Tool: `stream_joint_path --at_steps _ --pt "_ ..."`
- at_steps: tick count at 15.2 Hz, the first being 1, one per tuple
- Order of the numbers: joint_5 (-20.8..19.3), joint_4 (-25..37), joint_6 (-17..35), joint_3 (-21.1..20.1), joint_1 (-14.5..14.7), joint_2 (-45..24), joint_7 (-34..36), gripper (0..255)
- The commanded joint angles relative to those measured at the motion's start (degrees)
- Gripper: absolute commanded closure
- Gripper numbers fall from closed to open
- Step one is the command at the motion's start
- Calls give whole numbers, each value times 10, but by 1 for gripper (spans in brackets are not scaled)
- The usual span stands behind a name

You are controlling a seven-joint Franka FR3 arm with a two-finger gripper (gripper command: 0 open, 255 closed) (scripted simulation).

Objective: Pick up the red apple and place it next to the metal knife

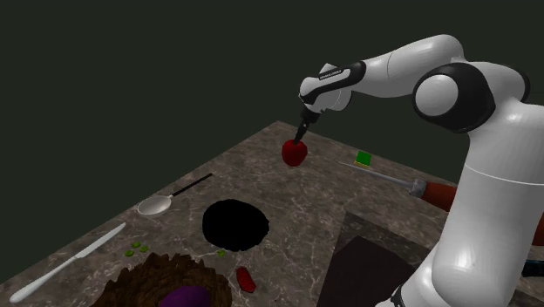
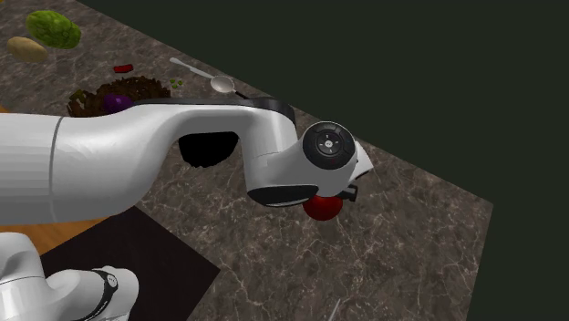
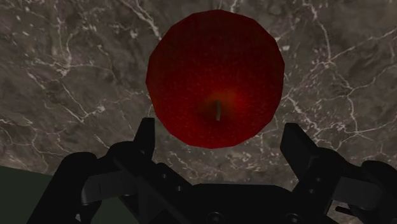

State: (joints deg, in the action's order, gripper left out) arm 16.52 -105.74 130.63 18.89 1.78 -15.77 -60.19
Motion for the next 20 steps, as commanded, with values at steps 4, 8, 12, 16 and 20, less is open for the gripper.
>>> stream_joint_path --at_steps 4,8,12,16,20 --pt "0 0 0 0 0 0 0 255" --pt "0 0 0 0 0 0 0 255" --pt "0 0 0 0 0 0 0 255" --pt "-7 12 -19 2 1 9 7 255" --pt "-15 29 -46 5 2 19 15 255"
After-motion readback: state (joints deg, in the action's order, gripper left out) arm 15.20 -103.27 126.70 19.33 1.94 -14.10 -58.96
